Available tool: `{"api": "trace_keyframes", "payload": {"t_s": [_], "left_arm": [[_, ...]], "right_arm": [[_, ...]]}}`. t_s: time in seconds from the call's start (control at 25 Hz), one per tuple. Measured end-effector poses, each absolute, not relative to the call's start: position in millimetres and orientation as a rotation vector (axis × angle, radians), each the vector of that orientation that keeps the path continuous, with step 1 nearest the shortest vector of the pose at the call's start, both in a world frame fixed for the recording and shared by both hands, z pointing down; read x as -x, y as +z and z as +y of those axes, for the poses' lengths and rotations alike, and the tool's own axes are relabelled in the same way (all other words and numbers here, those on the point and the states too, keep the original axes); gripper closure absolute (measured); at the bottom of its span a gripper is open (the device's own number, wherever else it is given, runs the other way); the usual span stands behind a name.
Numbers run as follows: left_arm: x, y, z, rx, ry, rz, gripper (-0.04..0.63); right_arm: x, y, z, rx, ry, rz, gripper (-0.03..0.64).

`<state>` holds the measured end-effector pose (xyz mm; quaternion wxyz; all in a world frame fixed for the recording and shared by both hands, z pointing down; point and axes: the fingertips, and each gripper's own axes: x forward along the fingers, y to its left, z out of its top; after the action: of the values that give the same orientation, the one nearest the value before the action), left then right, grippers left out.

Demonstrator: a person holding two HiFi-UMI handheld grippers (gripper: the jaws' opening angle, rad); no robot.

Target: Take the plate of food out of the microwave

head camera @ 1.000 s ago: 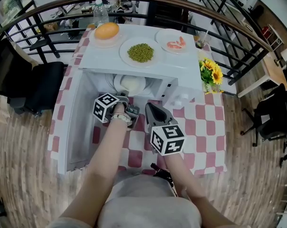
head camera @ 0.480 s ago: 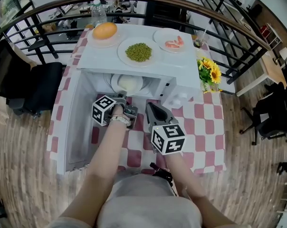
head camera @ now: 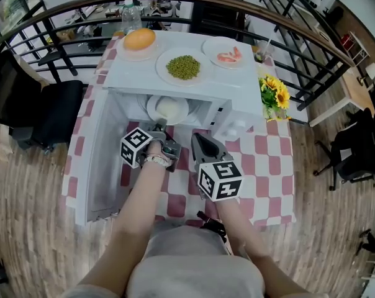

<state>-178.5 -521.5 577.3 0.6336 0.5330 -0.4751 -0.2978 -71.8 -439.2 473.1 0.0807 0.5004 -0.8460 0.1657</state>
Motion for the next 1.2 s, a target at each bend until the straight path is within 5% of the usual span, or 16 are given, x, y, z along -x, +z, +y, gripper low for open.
{"api": "trace_keyframes", "payload": {"t_s": [1.2], "left_arm": [[175.0,533.3,-467.2,-1.363,-0.747,-0.955,0.580]], "right_arm": [[74.9,458.3,-413.3,-1.547,0.308,-2.564,0.594]]}}
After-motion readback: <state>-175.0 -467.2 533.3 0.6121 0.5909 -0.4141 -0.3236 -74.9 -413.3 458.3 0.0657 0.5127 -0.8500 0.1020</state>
